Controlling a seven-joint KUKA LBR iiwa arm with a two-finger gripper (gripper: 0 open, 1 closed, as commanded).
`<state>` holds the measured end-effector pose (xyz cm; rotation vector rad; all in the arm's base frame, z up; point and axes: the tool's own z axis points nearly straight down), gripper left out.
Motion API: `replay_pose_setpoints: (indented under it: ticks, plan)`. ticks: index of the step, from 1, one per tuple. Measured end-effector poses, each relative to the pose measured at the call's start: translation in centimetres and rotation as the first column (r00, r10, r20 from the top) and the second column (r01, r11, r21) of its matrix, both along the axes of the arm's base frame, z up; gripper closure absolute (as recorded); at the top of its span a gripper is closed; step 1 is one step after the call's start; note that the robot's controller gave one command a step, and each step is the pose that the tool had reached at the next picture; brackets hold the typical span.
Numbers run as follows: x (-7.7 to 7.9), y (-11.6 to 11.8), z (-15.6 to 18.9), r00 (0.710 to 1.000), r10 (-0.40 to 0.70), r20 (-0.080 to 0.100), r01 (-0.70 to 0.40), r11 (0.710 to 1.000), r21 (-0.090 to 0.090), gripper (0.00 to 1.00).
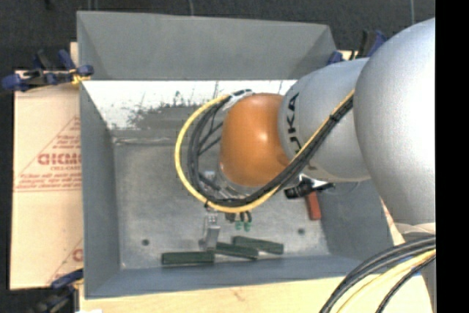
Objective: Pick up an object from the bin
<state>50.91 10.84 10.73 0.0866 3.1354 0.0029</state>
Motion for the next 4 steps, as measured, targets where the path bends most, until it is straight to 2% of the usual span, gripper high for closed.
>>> replay_pose_setpoints:
  ticks: [1,2,3,4]
  plan:
    - [-1.4,-1.3,-1.7,0.999,0.045,-0.011,-0.045,0.999,-0.003,0.0]
    - [-2.5,-8.0,-1.3,0.988,0.155,-0.004,-0.155,0.988,-0.002,1.0]
    - [-2.5,-8.0,-1.3,0.988,0.153,-0.004,-0.153,0.988,-0.001,0.0]
    - [-2.5,-8.0,-1.3,0.988,0.153,-0.004,-0.153,0.988,-0.001,0.0]
